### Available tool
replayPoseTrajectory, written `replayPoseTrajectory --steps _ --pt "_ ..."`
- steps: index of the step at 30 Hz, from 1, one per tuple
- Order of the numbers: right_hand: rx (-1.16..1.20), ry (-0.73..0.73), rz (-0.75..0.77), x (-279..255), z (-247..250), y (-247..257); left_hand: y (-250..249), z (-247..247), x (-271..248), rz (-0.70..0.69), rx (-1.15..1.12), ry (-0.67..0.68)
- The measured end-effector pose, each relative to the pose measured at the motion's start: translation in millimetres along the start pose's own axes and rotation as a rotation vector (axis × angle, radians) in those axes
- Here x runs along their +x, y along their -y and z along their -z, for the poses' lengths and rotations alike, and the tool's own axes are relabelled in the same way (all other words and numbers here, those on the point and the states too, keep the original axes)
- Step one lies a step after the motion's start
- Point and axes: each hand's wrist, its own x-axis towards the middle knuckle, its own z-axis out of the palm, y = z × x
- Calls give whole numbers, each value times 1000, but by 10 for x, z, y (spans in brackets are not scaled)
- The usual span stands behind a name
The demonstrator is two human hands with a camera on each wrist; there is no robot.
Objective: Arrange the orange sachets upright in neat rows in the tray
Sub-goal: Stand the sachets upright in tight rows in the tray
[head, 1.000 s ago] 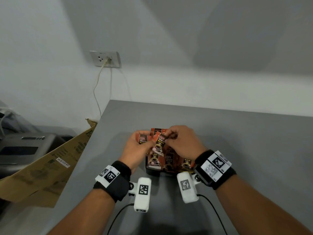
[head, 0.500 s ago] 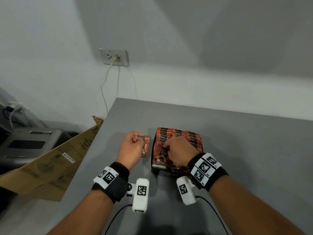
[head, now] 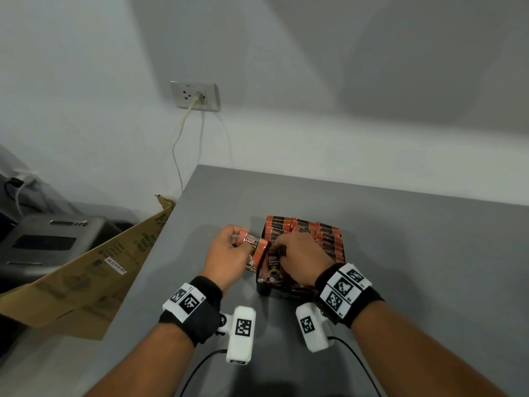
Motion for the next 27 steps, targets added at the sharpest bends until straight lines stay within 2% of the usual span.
replayPoseTrajectory --steps 4,6,8,10,12,14,17,21,23,27 --pt "199 -88 -47 -103 245 -53 -45 -47 -20 -26 -2 87" --pt "388 -108 -56 -169 357 -47 -85 -119 -37 -75 20 168" --pt "453 -101 -31 -230 428 -54 -126 -209 -41 -136 74 246" --pt "390 -154 -15 -281 500 -119 -155 -280 -38 -190 141 265" --pt "333 -240 -37 -335 602 -258 -154 -321 -31 -190 171 237" --pt "308 -266 -82 -403 702 -402 -127 -336 -37 -188 244 244" --pt "224 -172 -125 -502 728 -555 -42 -377 -14 -304 541 301" --pt "150 -80 -139 -548 611 -621 -11 -479 34 -443 905 283" --pt "106 -84 -145 -546 529 -642 1 -512 59 -459 1003 288" --pt "45 -81 -147 -538 392 -720 66 -522 130 -476 1056 298"
